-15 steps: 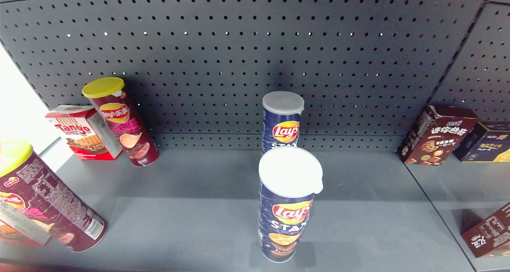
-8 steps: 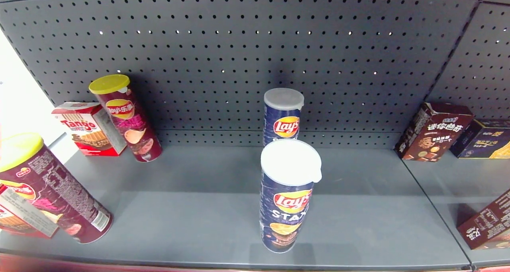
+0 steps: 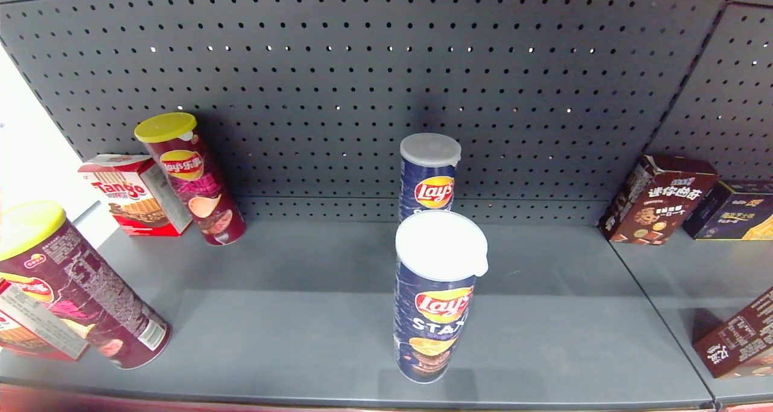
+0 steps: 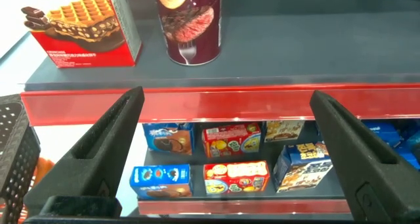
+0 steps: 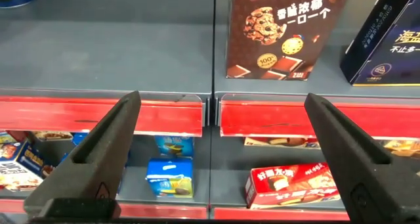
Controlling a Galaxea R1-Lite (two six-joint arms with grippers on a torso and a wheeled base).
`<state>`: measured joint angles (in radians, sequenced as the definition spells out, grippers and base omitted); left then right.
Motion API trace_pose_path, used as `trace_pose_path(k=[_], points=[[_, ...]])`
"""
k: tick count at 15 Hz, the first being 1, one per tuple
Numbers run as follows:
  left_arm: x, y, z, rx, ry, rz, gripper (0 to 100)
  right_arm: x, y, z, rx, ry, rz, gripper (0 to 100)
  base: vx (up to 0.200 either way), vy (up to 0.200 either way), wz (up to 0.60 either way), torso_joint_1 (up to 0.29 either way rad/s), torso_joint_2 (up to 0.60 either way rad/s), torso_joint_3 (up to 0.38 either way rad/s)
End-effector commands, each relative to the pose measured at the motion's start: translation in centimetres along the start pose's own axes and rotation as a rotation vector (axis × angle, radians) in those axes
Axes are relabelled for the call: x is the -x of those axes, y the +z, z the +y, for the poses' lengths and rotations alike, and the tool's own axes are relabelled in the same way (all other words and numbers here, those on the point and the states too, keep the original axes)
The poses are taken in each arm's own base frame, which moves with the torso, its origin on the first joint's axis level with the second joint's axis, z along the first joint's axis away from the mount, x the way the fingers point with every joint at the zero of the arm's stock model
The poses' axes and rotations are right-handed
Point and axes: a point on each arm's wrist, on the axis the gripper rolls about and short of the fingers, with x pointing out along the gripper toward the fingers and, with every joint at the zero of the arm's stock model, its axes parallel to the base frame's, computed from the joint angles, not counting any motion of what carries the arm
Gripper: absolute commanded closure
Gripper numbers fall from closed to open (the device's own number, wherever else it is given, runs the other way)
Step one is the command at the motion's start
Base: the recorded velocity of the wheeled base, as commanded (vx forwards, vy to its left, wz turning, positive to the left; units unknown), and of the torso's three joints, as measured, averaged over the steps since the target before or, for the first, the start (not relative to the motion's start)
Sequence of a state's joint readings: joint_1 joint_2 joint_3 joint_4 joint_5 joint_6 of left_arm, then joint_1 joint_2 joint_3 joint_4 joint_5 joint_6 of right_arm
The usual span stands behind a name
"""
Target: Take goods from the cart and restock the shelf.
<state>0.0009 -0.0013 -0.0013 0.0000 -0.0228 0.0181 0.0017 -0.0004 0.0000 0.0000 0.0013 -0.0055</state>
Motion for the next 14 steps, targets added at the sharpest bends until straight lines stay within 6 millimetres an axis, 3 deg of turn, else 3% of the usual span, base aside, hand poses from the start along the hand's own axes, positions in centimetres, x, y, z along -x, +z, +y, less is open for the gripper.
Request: trace_pose_path(k=[1, 14], points=[[-0.01, 0.01, 0.0, 0.001, 0.0, 0.001, 0, 0.0, 0.0, 0.0, 0.001, 0.0, 0.0, 0, 0.0, 0.0, 0.0, 0.0, 0.0, 0.0], [-0.01, 0.01, 0.0, 0.001, 0.0, 0.001, 0, 0.0, 0.0, 0.01, 0.002, 0.005, 0.0, 0, 0.0, 0.0, 0.0, 0.0, 0.0, 0.0]])
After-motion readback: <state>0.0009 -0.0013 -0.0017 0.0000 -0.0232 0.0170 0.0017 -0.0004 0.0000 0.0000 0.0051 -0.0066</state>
